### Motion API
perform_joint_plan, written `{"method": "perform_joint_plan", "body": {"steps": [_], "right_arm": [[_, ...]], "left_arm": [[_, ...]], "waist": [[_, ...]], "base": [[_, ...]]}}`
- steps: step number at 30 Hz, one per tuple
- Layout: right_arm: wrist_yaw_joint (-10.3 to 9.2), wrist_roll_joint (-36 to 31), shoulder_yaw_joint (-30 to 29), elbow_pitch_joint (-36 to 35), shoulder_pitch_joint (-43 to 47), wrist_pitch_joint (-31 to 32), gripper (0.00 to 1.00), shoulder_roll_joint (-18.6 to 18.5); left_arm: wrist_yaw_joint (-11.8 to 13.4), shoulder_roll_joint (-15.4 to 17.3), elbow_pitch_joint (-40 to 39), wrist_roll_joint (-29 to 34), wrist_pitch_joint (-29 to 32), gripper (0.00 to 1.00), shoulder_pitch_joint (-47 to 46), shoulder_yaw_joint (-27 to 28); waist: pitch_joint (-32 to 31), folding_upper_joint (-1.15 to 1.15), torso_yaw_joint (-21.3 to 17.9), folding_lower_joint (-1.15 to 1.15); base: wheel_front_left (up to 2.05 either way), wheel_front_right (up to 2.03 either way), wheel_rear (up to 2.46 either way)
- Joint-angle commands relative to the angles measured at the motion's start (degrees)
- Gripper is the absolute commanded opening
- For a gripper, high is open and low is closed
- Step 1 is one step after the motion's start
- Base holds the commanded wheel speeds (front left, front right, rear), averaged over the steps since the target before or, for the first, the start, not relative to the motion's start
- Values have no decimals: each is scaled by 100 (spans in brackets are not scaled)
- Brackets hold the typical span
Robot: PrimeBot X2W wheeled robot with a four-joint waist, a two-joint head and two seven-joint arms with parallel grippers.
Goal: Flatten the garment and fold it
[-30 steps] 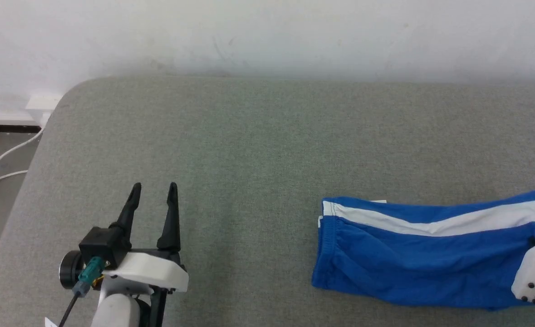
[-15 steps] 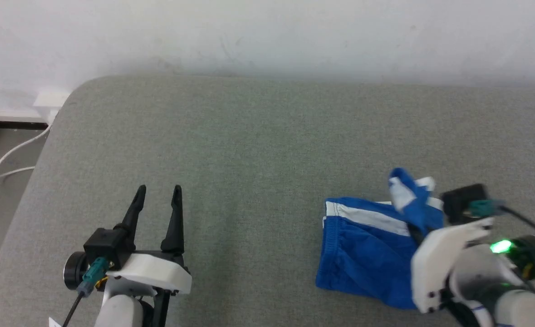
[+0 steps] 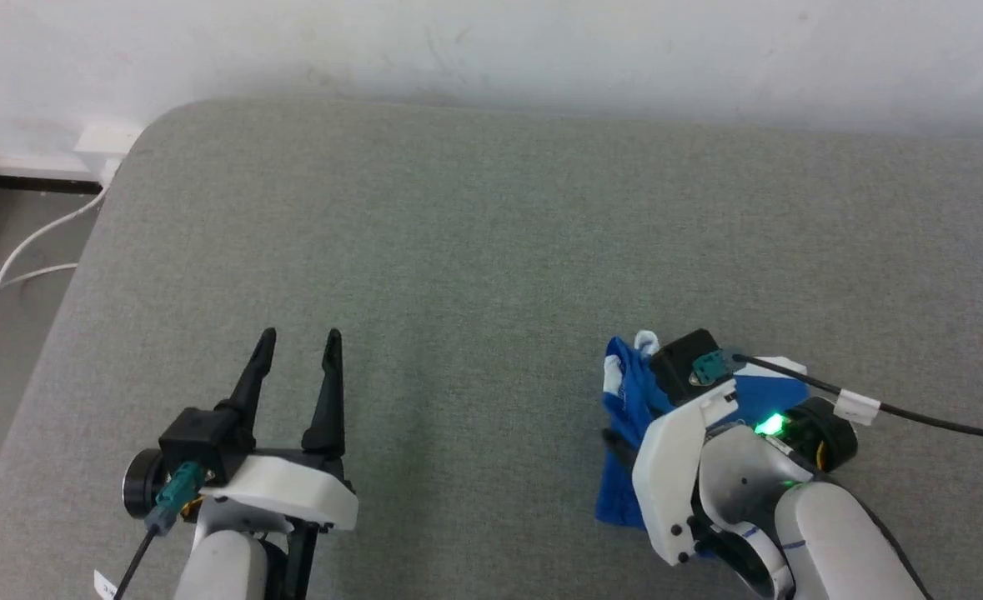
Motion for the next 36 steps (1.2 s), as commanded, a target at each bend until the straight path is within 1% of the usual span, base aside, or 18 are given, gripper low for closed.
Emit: {"method": "perform_joint_plan", "body": {"steps": [1,3,5,6,9,12,15,17,18,20,22,24,27,32,36], "right_arm": [[-5,206,20,34,-107,-107,100,-2],[-5,484,80,34,-144,-268,100,-2],[-5,712,76,-57,-173,-561,100,-2],[-5,846,27,-125,-170,-762,100,-2],[-5,1633,-202,-366,-81,-1485,100,-2],[-5,1983,-392,-621,5,-2167,100,-2],[-5,1768,-809,-800,183,-2770,100,-2],[-5,1679,-1178,-840,356,-3137,100,-2],[-5,1526,-1368,-833,442,-3301,100,-2],[-5,1178,-1743,-748,630,-3574,100,-2],[-5,1124,-2082,-526,824,-3768,100,-2],[-5,1142,-2262,-230,991,-3823,100,-2],[-5,1196,-2307,228,1136,-3755,100,-2],[-5,1536,-2047,891,1156,-3294,100,-2],[-5,1775,-1843,1260,1068,-2871,100,-2]], "left_arm": [[-15,-22,17,29,-27,100,-80,3],[-4,-23,14,25,-27,100,-72,24],[7,-23,8,23,-27,100,-53,44],[11,-24,7,22,-27,100,-42,52],[14,-24,-2,11,-27,100,-16,64],[14,-25,-15,9,-27,100,20,79],[11,-25,-35,16,-27,100,67,91],[12,-25,-55,21,-27,100,98,101],[10,-25,-64,24,-27,100,110,105],[4,-25,-78,35,-27,100,125,114],[-1,-25,-89,37,-27,100,126,124],[-3,-25,-102,37,-27,100,125,130],[-8,-25,-117,36,-27,100,116,129],[-15,-26,-99,30,-27,100,93,123],[-15,-26,-73,19,-27,100,81,100]], "waist": [[13,0,12,-1],[4,0,-5,-1],[-24,0,-30,-1],[-42,0,-45,-1],[-113,0,-103,-1],[-189,0,-184,-1],[-257,0,-266,-1],[-286,0,-317,-1],[-293,0,-338,-1],[-299,0,-374,-1],[-293,0,-403,-1],[-277,0,-432,-1],[-241,0,-457,-1],[-198,0,-459,-1],[-192,0,-427,-1]], "base": [[0,0,0],[0,0,0],[0,0,0],[0,0,0],[0,0,0],[0,0,0],[0,0,0],[0,0,0],[0,0,0],[0,0,0],[0,0,0],[0,0,0],[0,0,0],[0,0,0],[0,0,0]]}}
